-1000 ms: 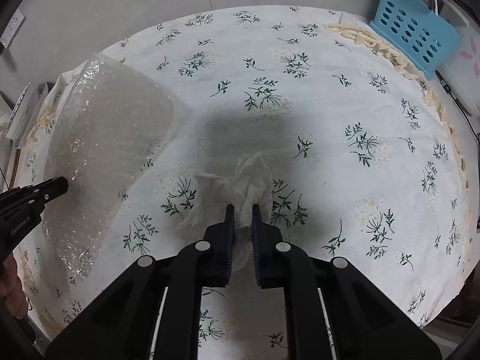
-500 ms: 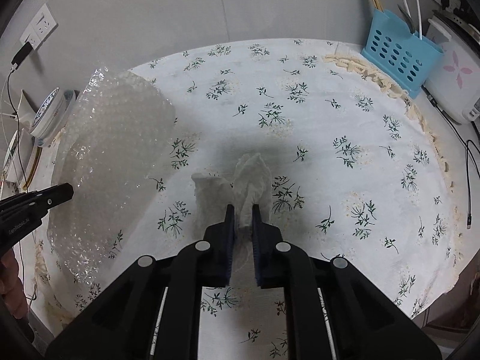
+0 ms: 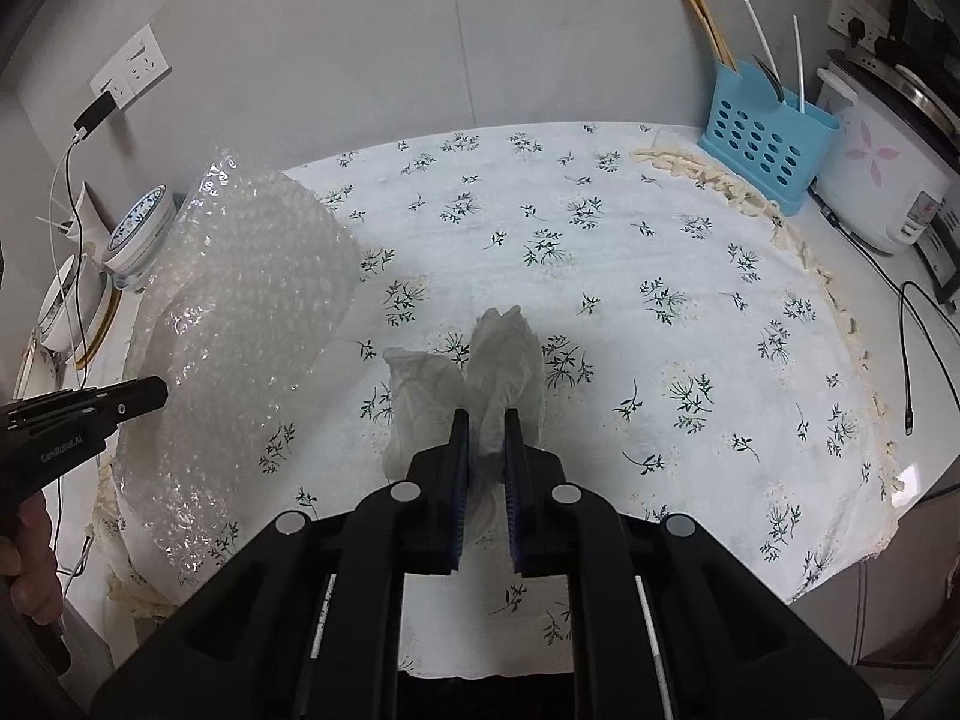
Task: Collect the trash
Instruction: 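Lift the bubble wrap and white tissue and carry both over the bin, then open the left tool to drop the bubble wrap into the bin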
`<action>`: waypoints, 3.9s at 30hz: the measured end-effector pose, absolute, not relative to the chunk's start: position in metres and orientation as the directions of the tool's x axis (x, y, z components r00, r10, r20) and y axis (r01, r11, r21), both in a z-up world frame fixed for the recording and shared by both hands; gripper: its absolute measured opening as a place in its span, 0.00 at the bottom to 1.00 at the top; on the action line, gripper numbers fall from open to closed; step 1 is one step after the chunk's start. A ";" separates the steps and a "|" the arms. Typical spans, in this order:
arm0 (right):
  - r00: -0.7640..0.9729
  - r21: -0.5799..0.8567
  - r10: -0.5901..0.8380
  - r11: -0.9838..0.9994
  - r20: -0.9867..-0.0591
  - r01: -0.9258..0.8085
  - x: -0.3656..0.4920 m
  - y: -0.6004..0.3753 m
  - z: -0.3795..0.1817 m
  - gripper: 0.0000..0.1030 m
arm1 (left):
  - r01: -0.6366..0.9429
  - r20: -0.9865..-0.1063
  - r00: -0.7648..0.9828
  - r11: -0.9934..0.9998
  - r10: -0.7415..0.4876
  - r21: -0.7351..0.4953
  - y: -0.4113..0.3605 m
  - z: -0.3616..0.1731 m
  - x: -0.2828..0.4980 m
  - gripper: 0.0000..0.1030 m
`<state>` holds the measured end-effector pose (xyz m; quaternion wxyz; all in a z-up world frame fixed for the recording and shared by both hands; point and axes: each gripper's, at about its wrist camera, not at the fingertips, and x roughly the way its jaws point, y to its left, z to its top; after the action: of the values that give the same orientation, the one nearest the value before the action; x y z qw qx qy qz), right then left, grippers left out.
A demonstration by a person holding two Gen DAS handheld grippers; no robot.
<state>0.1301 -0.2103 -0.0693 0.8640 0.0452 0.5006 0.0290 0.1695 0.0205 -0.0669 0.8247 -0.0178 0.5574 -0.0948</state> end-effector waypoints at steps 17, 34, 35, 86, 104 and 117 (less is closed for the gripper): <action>0.532 0.128 0.129 0.991 -0.837 -0.038 0.074 -0.210 -0.040 0.10 | 0.129 -0.894 0.405 0.980 -0.189 -0.149 0.021 -0.036 0.114 0.07; 0.538 0.134 0.155 0.988 -0.829 -0.078 0.014 -0.209 -0.030 0.10 | 0.110 -0.893 0.407 0.981 -0.191 -0.160 0.007 -0.032 0.031 0.07; 0.538 0.133 0.154 0.988 -0.829 -0.077 0.010 -0.209 -0.030 0.10 | 0.106 -0.895 0.404 0.981 -0.189 -0.160 0.007 -0.032 0.027 0.07; 0.294 0.127 0.166 0.981 -0.941 -0.148 -0.129 -0.250 -0.192 0.10 | -0.006 -0.992 0.054 0.993 -0.115 -0.115 -0.042 -0.241 -0.140 0.07; 0.213 0.130 0.151 0.985 -0.965 -0.112 -0.128 -0.262 -0.228 0.10 | 0.086 -0.995 0.070 0.995 -0.065 -0.059 -0.081 -0.289 -0.132 0.17; 0.173 0.151 0.179 0.975 -0.969 -0.163 -0.107 -0.229 -0.248 0.10 | 0.018 -0.955 0.287 0.997 -0.079 -0.077 -0.050 -0.234 -0.125 0.85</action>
<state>-0.1072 -0.2287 -0.2480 0.7657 0.0063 0.6334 0.1116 -0.1250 -0.0497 -0.2341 0.8018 -0.0255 0.5963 -0.0304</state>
